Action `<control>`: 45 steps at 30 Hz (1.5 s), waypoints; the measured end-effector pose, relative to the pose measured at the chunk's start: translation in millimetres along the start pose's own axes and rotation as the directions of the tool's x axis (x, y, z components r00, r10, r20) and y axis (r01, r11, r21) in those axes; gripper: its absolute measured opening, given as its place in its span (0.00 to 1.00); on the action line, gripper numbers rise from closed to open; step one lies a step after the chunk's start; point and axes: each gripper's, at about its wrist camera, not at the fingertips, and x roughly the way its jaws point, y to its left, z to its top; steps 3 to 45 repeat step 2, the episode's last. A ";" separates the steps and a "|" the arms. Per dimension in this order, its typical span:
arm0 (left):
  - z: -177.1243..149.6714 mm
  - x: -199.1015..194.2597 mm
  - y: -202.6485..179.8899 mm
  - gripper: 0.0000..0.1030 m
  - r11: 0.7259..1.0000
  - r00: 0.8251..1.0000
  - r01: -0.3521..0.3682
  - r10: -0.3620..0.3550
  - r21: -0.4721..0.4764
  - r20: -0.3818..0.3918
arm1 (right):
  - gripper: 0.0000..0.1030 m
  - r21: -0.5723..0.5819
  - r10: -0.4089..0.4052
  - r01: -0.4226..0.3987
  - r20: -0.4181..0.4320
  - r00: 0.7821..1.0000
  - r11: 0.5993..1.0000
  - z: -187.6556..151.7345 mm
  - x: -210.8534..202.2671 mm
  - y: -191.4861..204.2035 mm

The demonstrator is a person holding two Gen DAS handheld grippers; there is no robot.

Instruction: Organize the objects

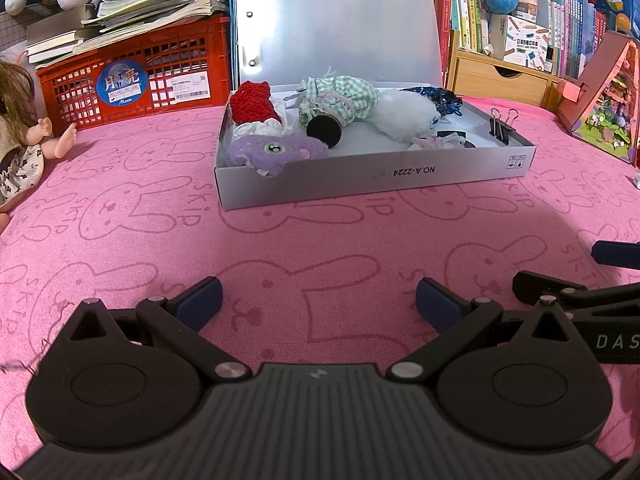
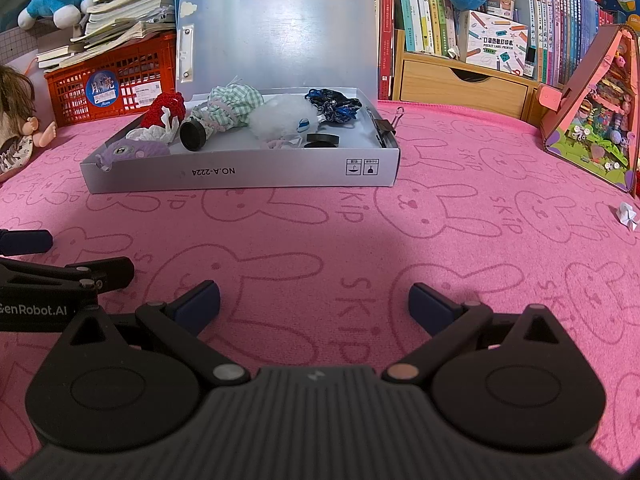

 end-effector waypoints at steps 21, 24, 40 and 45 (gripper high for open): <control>0.0 0.0 0.0 1.00 1.000 1.000 0.000 0.000 0.000 0.000 | 1.00 0.000 0.000 0.000 0.000 1.000 1.000 0.1 0.0 -0.2; 0.0 0.0 0.0 1.00 1.000 1.000 0.000 0.000 0.000 0.000 | 1.00 0.000 0.000 0.000 0.000 1.000 1.000 0.1 0.0 -0.2; 0.0 0.0 0.0 1.00 1.000 1.000 0.000 0.000 0.000 0.000 | 1.00 0.000 0.000 0.000 0.000 1.000 1.000 0.1 0.0 -0.2; 0.0 0.0 0.0 1.00 1.000 1.000 0.000 0.000 0.000 0.000 | 1.00 0.000 0.000 0.000 0.000 1.000 1.000 0.1 0.0 -0.2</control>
